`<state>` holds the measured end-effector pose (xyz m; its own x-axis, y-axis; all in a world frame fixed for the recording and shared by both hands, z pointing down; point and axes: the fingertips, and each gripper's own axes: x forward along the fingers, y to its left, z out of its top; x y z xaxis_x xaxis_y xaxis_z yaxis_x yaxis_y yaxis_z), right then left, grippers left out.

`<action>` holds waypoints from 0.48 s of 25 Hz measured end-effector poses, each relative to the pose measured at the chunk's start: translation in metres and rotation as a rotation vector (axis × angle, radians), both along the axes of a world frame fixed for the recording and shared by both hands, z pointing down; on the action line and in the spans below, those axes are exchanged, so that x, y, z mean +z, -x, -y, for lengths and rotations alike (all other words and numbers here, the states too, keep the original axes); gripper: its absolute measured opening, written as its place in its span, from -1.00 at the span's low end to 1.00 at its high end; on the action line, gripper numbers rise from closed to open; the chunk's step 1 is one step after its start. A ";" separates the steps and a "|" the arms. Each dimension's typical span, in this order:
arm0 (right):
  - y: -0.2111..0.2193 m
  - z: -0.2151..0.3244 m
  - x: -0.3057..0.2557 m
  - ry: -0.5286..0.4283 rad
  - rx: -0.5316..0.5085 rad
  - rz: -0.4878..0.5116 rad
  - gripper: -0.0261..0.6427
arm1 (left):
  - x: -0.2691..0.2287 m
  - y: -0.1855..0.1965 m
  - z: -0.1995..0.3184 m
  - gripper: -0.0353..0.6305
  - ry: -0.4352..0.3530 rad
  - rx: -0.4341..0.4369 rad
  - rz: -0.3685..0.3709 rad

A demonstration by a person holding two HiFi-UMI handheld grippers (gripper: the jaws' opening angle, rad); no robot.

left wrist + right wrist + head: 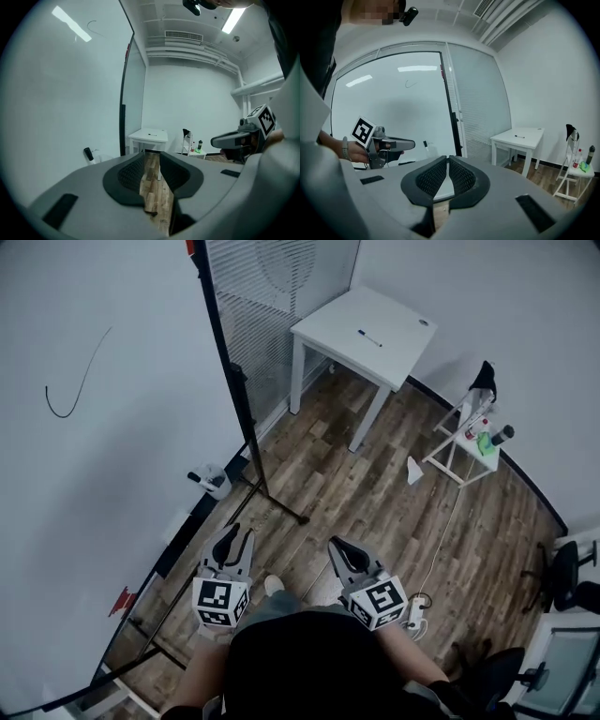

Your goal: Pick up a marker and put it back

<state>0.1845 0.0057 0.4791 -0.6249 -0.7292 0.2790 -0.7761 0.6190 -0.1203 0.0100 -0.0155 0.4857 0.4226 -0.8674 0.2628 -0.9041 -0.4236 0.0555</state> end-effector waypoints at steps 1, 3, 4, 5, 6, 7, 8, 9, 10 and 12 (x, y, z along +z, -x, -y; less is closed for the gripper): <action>0.009 0.010 0.001 0.002 -0.007 -0.002 -0.83 | 0.002 0.010 0.009 -0.58 0.005 -0.015 -0.001; 0.026 0.029 0.002 0.004 -0.023 -0.007 -0.83 | 0.005 0.029 0.024 -0.58 0.015 -0.053 -0.005; 0.033 0.037 0.002 0.005 -0.034 -0.010 -0.83 | 0.006 0.039 0.031 -0.58 0.018 -0.075 -0.005; 0.041 0.046 0.002 0.005 -0.046 -0.012 -0.83 | 0.007 0.048 0.036 -0.58 0.022 -0.101 -0.006; 0.048 0.054 0.002 0.005 -0.059 -0.014 -0.83 | 0.008 0.057 0.041 -0.58 0.026 -0.128 -0.009; 0.054 0.062 0.002 0.006 -0.074 -0.016 -0.83 | 0.009 0.065 0.045 -0.58 0.031 -0.156 -0.014; 0.060 0.069 0.001 0.006 -0.089 -0.019 -0.83 | 0.010 0.072 0.049 -0.58 0.036 -0.182 -0.019; 0.066 0.077 0.001 0.007 -0.107 -0.021 -0.83 | 0.011 0.079 0.053 -0.58 0.040 -0.208 -0.021; 0.072 0.086 0.000 0.007 -0.127 -0.023 -0.83 | 0.012 0.085 0.057 -0.58 0.044 -0.232 -0.022; 0.082 0.103 0.001 0.007 -0.168 -0.027 -0.83 | 0.015 0.095 0.066 -0.58 0.052 -0.279 -0.021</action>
